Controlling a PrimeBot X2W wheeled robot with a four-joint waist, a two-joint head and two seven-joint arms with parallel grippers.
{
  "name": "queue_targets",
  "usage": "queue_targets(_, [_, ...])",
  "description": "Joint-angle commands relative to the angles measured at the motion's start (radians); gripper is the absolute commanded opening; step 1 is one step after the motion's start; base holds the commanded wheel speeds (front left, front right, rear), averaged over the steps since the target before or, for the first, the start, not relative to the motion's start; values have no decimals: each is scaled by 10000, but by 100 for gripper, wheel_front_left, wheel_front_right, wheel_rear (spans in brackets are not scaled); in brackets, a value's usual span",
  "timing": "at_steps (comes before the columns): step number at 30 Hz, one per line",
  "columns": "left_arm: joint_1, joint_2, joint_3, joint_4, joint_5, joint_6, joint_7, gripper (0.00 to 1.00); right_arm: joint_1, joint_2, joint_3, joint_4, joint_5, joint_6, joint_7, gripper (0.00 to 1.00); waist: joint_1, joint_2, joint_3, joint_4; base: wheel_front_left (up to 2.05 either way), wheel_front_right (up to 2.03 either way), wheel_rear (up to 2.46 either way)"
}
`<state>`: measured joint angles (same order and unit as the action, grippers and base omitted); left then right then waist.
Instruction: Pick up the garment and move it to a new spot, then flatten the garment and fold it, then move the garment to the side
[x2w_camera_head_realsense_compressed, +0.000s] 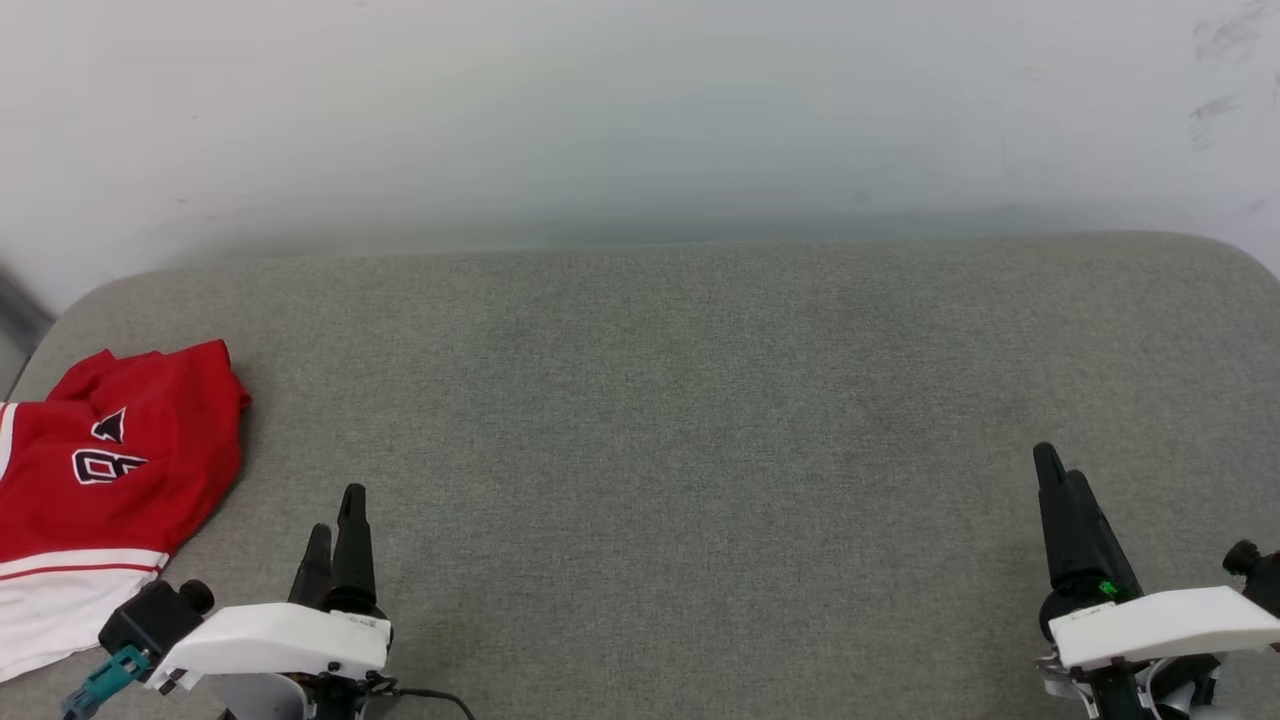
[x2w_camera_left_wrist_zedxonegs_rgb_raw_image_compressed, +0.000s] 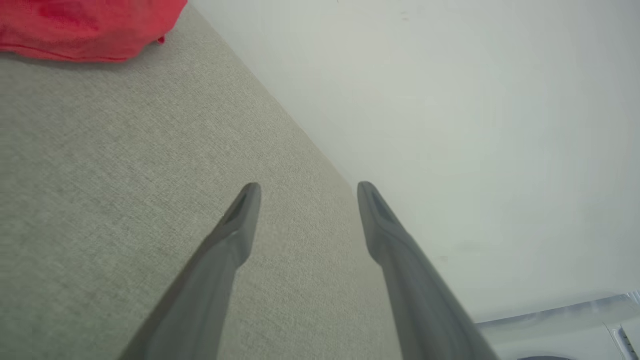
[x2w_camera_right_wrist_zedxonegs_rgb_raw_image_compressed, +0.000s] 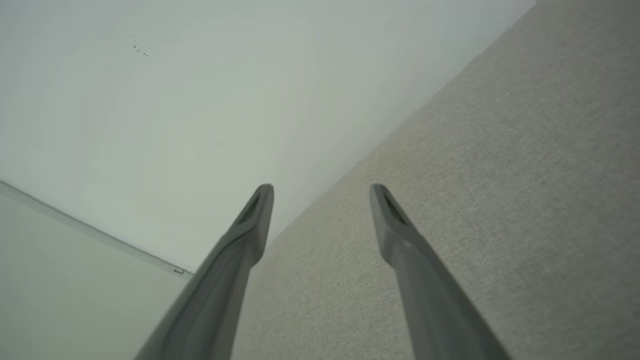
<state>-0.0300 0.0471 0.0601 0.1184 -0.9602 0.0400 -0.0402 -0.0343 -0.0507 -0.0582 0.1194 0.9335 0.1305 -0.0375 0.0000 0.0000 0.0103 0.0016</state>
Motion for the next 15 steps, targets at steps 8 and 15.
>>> queue_targets(8, [74, 107, -334, -295, 1619, 381, -345, 100, 152, -2, 199, -370, -1633, 3, -365, 100, 0, 0, -6, 12, 0, 0, 0])
queue_targets(15, [141, 205, -595, -426, 2550, 619, -569, 100, 270, -1, 333, -379, -2704, 3, -592, 100, 0, 0, 12, 20, 0, 0, 0])
